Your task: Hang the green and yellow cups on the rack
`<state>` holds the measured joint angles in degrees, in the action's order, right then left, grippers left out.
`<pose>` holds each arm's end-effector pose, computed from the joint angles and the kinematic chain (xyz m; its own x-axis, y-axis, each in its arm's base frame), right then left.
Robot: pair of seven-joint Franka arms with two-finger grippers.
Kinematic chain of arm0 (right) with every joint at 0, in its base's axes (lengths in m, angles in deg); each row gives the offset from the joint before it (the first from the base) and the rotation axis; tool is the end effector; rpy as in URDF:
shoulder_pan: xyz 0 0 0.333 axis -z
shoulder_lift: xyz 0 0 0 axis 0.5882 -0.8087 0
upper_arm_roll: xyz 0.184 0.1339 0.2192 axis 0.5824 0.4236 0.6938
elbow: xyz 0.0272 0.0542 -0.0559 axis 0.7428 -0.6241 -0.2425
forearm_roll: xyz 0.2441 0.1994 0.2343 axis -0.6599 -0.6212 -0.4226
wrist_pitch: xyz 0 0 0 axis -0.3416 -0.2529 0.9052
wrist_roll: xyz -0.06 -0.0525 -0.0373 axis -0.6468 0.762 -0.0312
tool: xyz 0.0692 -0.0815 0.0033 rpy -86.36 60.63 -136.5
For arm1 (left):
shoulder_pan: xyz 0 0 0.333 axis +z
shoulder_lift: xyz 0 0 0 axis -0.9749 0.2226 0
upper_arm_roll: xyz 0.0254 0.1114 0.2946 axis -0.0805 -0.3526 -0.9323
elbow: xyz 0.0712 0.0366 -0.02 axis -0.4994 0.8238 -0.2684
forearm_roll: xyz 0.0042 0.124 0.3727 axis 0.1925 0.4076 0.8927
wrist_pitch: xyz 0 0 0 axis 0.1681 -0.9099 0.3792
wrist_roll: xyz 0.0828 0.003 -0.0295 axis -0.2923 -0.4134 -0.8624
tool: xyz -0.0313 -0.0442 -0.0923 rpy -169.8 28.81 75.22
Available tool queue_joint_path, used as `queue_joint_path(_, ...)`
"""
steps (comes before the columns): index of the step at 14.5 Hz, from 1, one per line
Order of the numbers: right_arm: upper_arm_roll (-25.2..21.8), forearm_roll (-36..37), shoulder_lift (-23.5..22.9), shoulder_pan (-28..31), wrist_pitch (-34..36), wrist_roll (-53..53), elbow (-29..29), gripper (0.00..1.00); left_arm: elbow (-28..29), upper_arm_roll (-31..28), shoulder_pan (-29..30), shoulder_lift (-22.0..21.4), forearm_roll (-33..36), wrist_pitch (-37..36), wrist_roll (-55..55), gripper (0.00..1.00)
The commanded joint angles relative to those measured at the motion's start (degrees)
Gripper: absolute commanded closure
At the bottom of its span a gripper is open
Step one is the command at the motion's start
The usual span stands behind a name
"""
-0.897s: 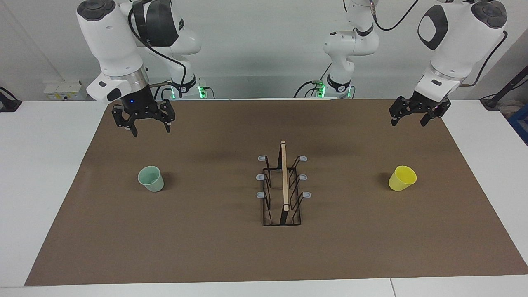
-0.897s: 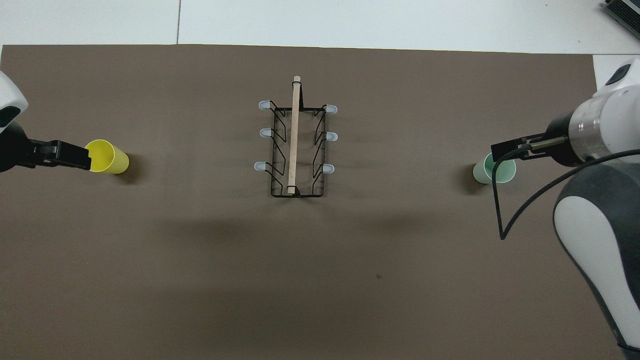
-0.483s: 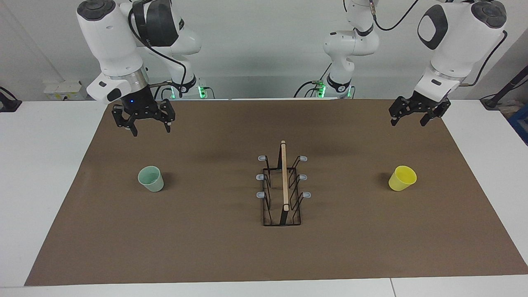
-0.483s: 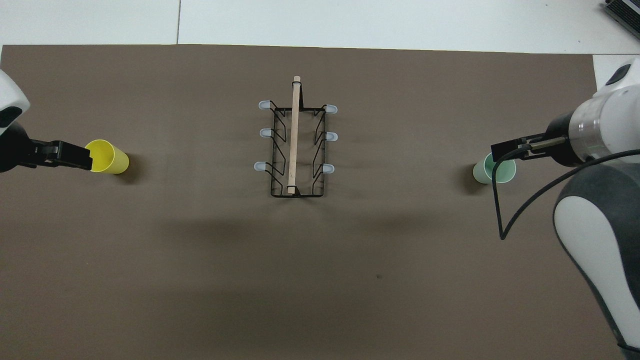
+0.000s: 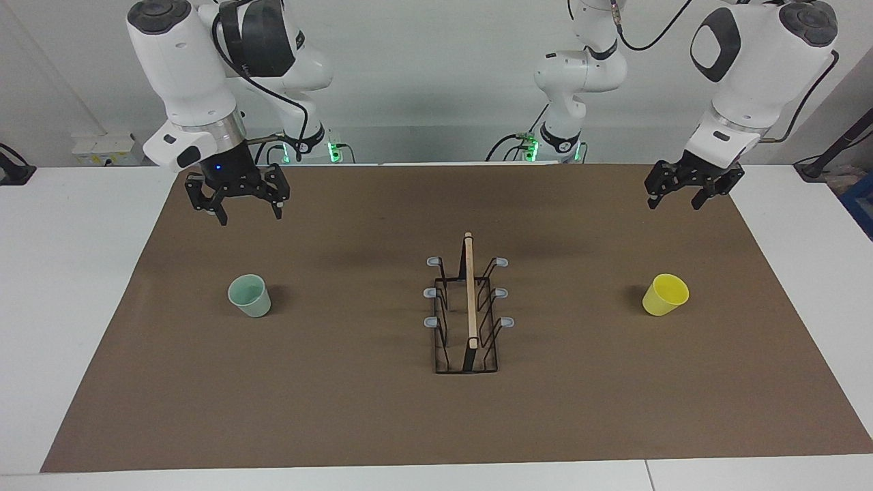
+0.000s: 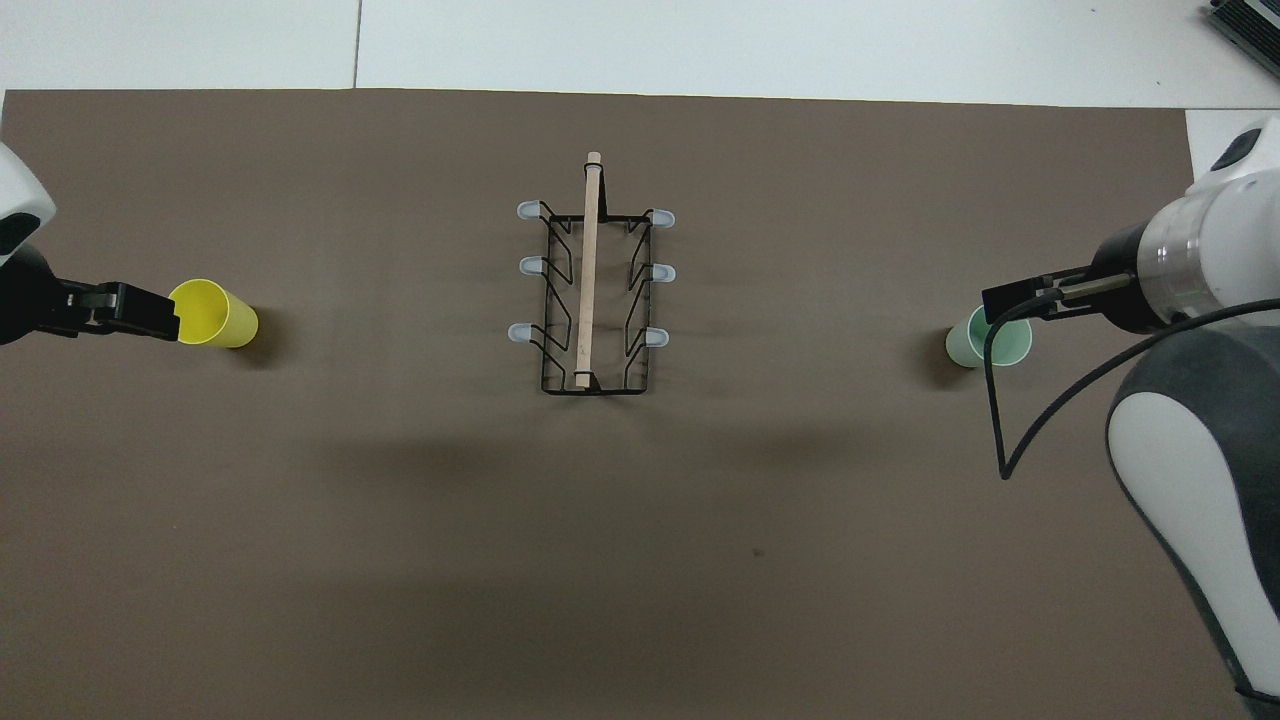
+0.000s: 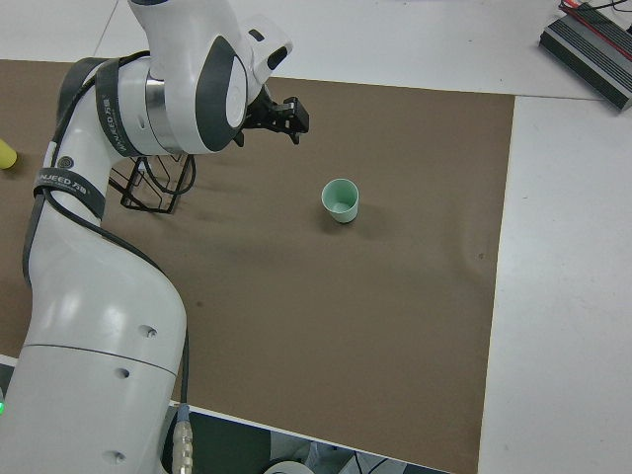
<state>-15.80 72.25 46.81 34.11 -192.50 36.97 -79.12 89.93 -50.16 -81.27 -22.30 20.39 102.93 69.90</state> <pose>0.5665 0.0569 0.5800 0.9860 0.1272 0.1077 0.1264 -0.9919 0.0145 0.5560 -0.0187 0.5840 0.9955 -0.0939 0.0109 -0.0939 -0.9956 0.0060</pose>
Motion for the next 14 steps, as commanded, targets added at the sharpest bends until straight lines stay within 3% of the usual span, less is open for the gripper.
queue_joint_path(1,0.1,-0.2,0.5,0.4,-0.3,0.6,-0.5,0.00,-0.4,-0.5,0.3,-0.4,-0.1,-0.6,0.1,0.00)
queue_joint_path(3,0.1,-0.2,0.5,0.4,-0.3,0.6,-0.5,0.00,-2.2,-0.7,1.0,1.3,-2.3,-2.3,-0.3,0.00)
queue_joint_path(9,0.1,-0.2,0.5,0.3,-0.3,0.6,-0.5,0.00,-15.5,-1.3,5.1,12.6,-7.8,-6.7,-7.4,0.00)
queue_joint_path(14,0.0,-0.2,0.5,0.4,-0.3,0.6,-0.5,0.00,-22.8,-5.3,5.3,20.0,-13.1,-7.0,-22.8,0.00)
